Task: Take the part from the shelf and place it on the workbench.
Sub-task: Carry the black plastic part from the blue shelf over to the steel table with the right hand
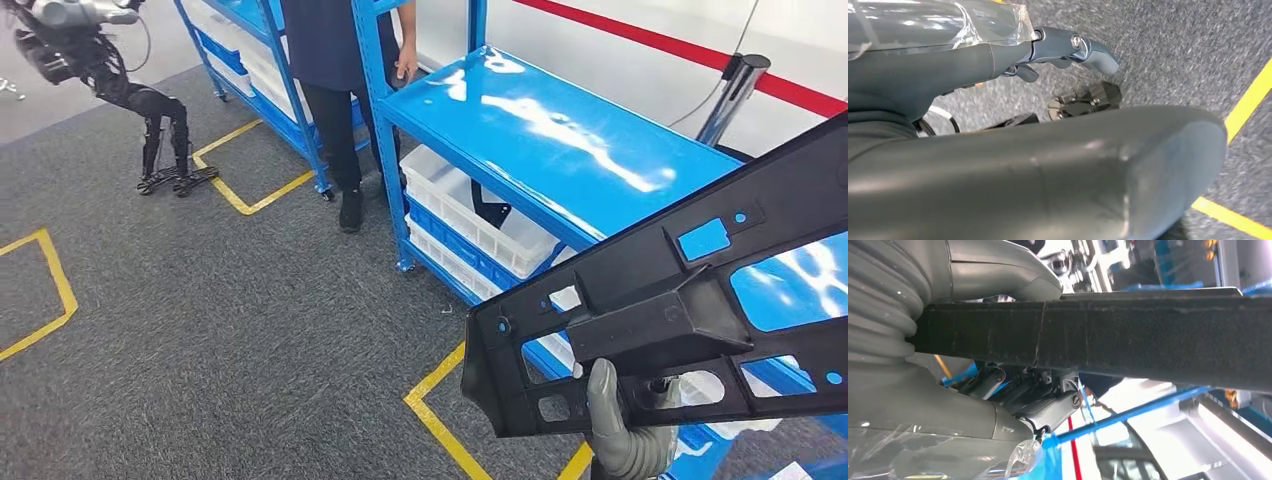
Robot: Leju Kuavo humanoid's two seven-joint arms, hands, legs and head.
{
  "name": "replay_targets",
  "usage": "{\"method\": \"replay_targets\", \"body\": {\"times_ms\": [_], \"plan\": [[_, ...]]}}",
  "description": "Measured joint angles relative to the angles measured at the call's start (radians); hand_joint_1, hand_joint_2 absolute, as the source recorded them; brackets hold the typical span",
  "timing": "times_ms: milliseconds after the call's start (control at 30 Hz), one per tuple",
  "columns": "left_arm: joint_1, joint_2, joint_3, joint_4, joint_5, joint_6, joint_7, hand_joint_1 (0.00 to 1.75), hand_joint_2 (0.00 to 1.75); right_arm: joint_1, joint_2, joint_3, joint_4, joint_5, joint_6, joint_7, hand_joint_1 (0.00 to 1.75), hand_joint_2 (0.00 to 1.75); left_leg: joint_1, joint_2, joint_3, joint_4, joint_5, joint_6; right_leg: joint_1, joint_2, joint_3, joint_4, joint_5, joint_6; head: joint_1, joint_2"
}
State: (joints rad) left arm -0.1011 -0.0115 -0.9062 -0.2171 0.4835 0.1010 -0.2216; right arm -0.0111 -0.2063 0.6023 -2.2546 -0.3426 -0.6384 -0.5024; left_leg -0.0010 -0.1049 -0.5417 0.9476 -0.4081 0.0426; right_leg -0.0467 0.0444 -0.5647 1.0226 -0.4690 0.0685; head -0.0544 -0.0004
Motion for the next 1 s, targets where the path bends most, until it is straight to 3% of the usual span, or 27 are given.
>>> {"method": "replay_targets", "body": {"times_ms": [33, 100, 167, 233, 267, 333, 367, 433, 500, 567, 633, 700, 733, 800, 867, 900, 1000], "plan": [[0.0, 0.0, 0.0, 0.0, 0.002, -0.001, 0.001, 0.0, 0.0, -0.003, 0.001, 0.001, 0.001, 0.006, -0.002, 0.004, 1.75, 1.75, 0.0, -0.008, -0.006, 0.008, -0.006, -0.005, -0.001, 0.008, 0.008, -0.021, 0.004, -0.004, 0.0, 0.0], [0.002, 0.001, 0.0, 0.0, 0.003, -0.004, 0.002, 0.0, 0.0, -0.012, 0.004, 0.005, 0.002, 0.017, -0.005, 0.011, 1.75, 1.75, 0.003, -0.019, -0.012, 0.012, -0.008, -0.009, 0.003, -0.007, 0.006, -0.019, 0.001, -0.022, -0.001, 0.0], [0.005, 0.002, 0.0, 0.0, 0.002, -0.006, 0.003, 0.0, 0.0, -0.019, 0.007, 0.01, 0.002, 0.025, -0.007, 0.016, 1.75, 1.75, 0.004, 0.012, -0.024, 0.038, -0.021, -0.015, 0.006, -0.026, 0.009, -0.02, 0.002, -0.035, -0.002, 0.0], [0.003, 0.002, 0.0, 0.0, 0.002, -0.007, 0.004, 0.0, 0.0, -0.024, 0.01, 0.013, 0.003, 0.029, -0.008, 0.021, 1.75, 1.75, 0.004, 0.068, -0.074, 0.139, -0.068, -0.025, 0.008, -0.044, 0.011, -0.02, 0.001, -0.043, -0.003, 0.0], [0.001, 0.002, 0.0, 0.0, 0.003, -0.008, 0.005, 0.0, 0.0, -0.027, 0.011, 0.016, 0.003, 0.03, -0.008, 0.022, 1.75, 1.75, 0.005, 0.084, -0.113, 0.214, -0.1, -0.029, 0.01, -0.055, 0.011, -0.02, -0.001, -0.045, -0.004, 0.0], [0.0, 0.001, 0.0, 0.0, 0.004, -0.005, 0.01, 0.0, 0.0, -0.035, 0.014, 0.023, 0.006, 0.032, -0.008, 0.025, 1.75, 1.75, 0.006, 0.094, -0.176, 0.324, -0.132, -0.029, 0.014, -0.078, 0.013, -0.02, -0.005, -0.048, -0.004, 0.0], [0.0, 0.0, -0.001, 0.0, 0.005, 0.001, 0.014, 0.0, 0.0, -0.039, 0.016, 0.025, 0.008, 0.032, -0.009, 0.026, 1.75, 1.75, 0.004, 0.095, -0.181, 0.326, -0.122, -0.024, 0.016, -0.089, 0.014, -0.02, -0.007, -0.049, -0.004, 0.0], [0.002, -0.005, -0.001, 0.0, 0.004, 0.019, 0.022, 0.0, 0.0, -0.047, 0.019, 0.028, 0.011, 0.033, -0.01, 0.026, 1.75, 1.75, -0.006, 0.109, -0.128, 0.209, -0.059, -0.004, 0.022, -0.111, 0.02, -0.021, -0.01, -0.049, -0.004, 0.0], [0.0, -0.009, -0.001, 0.0, 0.003, 0.032, 0.029, 0.0, 0.0, -0.053, 0.021, 0.03, 0.012, 0.035, -0.01, 0.026, 1.75, 1.75, -0.025, 0.146, -0.059, 0.065, -0.005, 0.021, 0.024, -0.131, 0.026, -0.024, -0.014, -0.047, -0.003, 0.0], [-0.001, -0.012, -0.001, 0.0, 0.002, 0.036, 0.031, 0.0, 0.0, -0.055, 0.022, 0.032, 0.014, 0.036, -0.011, 0.027, 1.75, 1.75, -0.039, 0.166, -0.037, 0.014, 0.007, 0.032, 0.021, -0.15, 0.031, -0.028, -0.018, -0.04, -0.003, 0.0], [0.001, -0.015, -0.001, 0.0, 0.002, 0.036, 0.032, 0.0, 0.0, -0.058, 0.024, 0.035, 0.016, 0.036, -0.011, 0.028, 1.75, 1.75, -0.038, 0.148, -0.029, -0.002, 0.014, 0.034, 0.019, -0.165, 0.04, -0.034, -0.021, -0.032, -0.004, 0.0], [0.004, -0.019, -0.001, 0.001, 0.002, 0.037, 0.032, 0.0, 0.0, -0.06, 0.025, 0.037, 0.018, 0.036, -0.011, 0.028, 1.75, 1.75, -0.029, 0.126, -0.005, -0.036, 0.03, 0.039, 0.022, -0.133, 0.041, -0.011, -0.041, -0.027, -0.002, 0.0], [0.003, -0.021, -0.001, 0.001, 0.002, 0.037, 0.032, 0.0, 0.0, -0.06, 0.026, 0.037, 0.019, 0.037, -0.012, 0.028, 1.75, 1.75, -0.024, 0.113, 0.007, -0.052, 0.038, 0.041, 0.024, -0.103, 0.026, 0.031, -0.066, -0.026, -0.001, 0.0], [-0.001, -0.025, -0.001, 0.001, 0.003, 0.037, 0.031, 0.0, 0.0, -0.058, 0.026, 0.037, 0.021, 0.036, -0.014, 0.028, 1.75, 1.75, -0.023, 0.093, 0.013, -0.057, 0.041, 0.044, 0.024, -0.055, -0.039, 0.161, -0.126, -0.024, 0.001, 0.0], [0.0, -0.031, -0.001, 0.001, 0.003, 0.035, 0.031, 0.0, 0.0, -0.056, 0.026, 0.038, 0.025, 0.035, -0.015, 0.029, 1.75, 1.75, -0.021, 0.067, 0.013, -0.056, 0.04, 0.042, 0.023, -0.046, -0.093, 0.244, -0.144, -0.019, 0.002, 0.0], [0.002, -0.033, -0.001, 0.001, 0.004, 0.034, 0.032, 0.0, 0.0, -0.056, 0.026, 0.039, 0.026, 0.035, -0.015, 0.029, 1.75, 1.75, -0.019, 0.053, 0.014, -0.054, 0.038, 0.04, 0.021, -0.045, -0.093, 0.23, -0.123, -0.015, 0.002, 0.0], [0.003, -0.035, -0.001, 0.001, 0.007, 0.033, 0.031, 0.0, 0.0, -0.056, 0.026, 0.039, 0.026, 0.037, -0.016, 0.029, 1.75, 1.75, -0.009, 0.013, 0.009, -0.026, 0.02, 0.018, 0.008, -0.016, -0.007, 0.027, -0.012, -0.001, 0.003, 0.0]]}}
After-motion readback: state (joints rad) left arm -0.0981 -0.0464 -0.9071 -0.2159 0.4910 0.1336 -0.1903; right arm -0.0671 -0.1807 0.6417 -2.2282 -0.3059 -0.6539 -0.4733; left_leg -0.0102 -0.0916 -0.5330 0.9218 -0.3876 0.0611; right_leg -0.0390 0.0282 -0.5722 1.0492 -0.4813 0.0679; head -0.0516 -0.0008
